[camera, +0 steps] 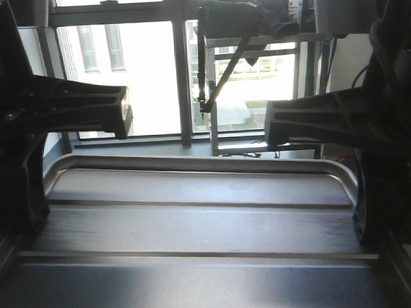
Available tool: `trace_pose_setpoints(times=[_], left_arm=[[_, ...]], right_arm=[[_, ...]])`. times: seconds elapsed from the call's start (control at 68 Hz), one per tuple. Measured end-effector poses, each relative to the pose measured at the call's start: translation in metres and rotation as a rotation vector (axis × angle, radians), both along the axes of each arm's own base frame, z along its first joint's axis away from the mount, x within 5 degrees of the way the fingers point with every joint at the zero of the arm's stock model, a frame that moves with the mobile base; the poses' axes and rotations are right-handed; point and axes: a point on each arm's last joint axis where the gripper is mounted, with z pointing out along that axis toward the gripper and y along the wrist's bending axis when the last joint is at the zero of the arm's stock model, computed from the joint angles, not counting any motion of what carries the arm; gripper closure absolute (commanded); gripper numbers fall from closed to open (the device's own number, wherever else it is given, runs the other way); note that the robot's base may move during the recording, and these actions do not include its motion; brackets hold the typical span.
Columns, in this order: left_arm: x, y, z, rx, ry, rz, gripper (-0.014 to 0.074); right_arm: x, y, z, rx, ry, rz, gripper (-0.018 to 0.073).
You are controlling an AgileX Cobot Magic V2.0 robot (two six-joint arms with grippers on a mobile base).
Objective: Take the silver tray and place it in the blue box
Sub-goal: 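Hold the tray with both grippers while the base turns and drives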
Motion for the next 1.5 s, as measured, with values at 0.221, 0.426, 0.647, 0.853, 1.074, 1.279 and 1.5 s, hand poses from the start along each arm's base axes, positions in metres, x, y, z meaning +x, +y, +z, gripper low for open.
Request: trace_pose_setpoints(times=[0.221,0.426,0.647,0.853,1.074,1.279,1.5], left_arm=[[0.0,0.0,0.0,0.0,0.0,0.0,0.0697],[0.0,0.0,0.0,0.0,0.0,0.0,0.0697],[0.0,0.0,0.0,0.0,0.0,0.0,0.0697],[0.0,0.0,0.0,0.0,0.0,0.0,0.0697],[0.0,0.0,0.0,0.0,0.0,0.0,0.0697],[0.0001,-0.0001,0.0,-0.002,-0.001,0.0,0.0697],[0.0001,-0.0001,0.0,-0.002,-0.001,0.0,0.0697]], right_arm=[[0.0,0.0,0.0,0.0,0.0,0.0,0.0489],[0.0,0.0,0.0,0.0,0.0,0.0,0.0489],[0.0,0.0,0.0,0.0,0.0,0.0,0.0489],[0.0,0.0,0.0,0.0,0.0,0.0,0.0489],[0.0,0.0,0.0,0.0,0.0,0.0,0.0489],[0.0,0.0,0.0,0.0,0.0,0.0,0.0489],[0.0,0.0,0.0,0.0,0.0,0.0,0.0489]])
